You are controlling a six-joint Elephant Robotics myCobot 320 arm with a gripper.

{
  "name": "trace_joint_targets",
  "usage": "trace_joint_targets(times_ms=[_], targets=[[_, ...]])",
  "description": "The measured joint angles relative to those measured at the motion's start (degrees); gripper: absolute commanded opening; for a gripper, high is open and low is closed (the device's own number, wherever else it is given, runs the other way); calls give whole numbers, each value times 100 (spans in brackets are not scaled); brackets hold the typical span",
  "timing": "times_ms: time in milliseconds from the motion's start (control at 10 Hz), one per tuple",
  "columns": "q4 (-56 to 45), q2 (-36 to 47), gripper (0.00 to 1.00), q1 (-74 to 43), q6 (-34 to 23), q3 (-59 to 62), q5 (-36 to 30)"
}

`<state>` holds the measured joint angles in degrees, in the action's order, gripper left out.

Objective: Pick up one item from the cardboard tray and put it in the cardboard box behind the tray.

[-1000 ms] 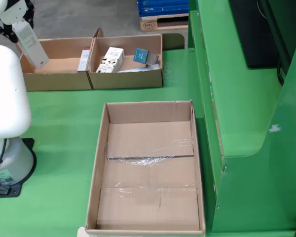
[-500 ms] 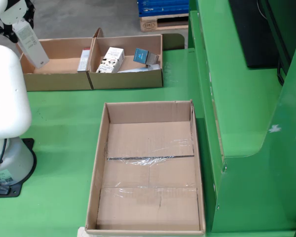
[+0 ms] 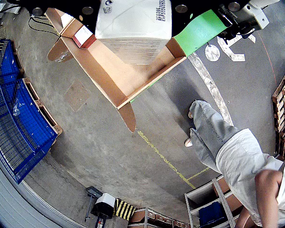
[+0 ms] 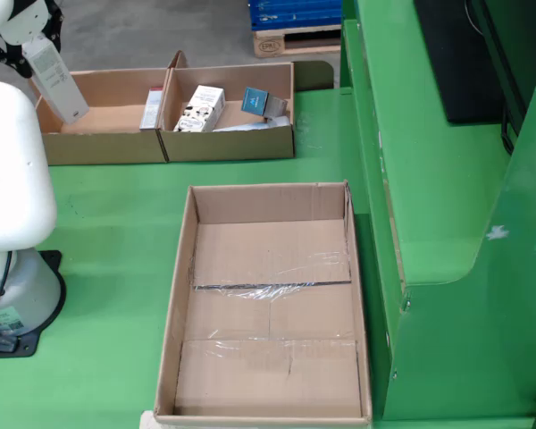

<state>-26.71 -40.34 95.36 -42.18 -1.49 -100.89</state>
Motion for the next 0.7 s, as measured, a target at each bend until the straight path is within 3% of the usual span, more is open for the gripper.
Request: trace_joint_targets(times_ms=[700], targets=[[0, 0, 80, 0, 0, 0, 0]])
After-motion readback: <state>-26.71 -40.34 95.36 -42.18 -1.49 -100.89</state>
